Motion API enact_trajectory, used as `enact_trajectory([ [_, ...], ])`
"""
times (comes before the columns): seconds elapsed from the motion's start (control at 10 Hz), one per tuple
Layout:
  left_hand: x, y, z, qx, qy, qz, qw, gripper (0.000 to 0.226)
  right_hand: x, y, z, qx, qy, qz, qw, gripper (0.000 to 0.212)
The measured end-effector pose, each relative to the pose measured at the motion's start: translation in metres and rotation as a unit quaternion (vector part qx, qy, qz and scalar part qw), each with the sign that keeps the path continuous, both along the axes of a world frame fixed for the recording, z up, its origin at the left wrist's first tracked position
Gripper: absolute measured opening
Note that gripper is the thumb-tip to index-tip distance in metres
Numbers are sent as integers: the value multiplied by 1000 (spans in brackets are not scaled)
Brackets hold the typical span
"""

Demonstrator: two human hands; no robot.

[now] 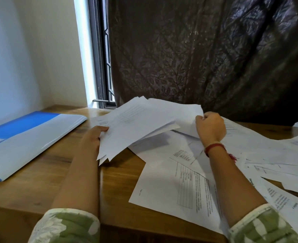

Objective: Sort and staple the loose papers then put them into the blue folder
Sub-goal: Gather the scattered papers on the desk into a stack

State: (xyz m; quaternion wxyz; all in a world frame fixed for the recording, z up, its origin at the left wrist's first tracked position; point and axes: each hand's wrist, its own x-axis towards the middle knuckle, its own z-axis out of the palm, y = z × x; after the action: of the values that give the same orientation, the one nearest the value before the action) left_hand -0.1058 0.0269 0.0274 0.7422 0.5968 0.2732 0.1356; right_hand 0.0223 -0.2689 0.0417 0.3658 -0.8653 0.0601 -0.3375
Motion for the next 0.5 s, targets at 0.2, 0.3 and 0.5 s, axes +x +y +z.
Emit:
enact_trajectory([
  [0.2, 43, 25, -21, 85, 27, 28, 996, 49, -12, 3, 12, 87, -118, 71, 987, 22],
  [0.3, 46, 12, -21, 125, 62, 30, 990, 68, -33, 34, 11, -12, -138, 222, 965, 17],
  [0.5, 43, -2, -17, 161, 25, 44, 986, 65, -72, 78, -15, -291, -16, 451, 844, 21],
])
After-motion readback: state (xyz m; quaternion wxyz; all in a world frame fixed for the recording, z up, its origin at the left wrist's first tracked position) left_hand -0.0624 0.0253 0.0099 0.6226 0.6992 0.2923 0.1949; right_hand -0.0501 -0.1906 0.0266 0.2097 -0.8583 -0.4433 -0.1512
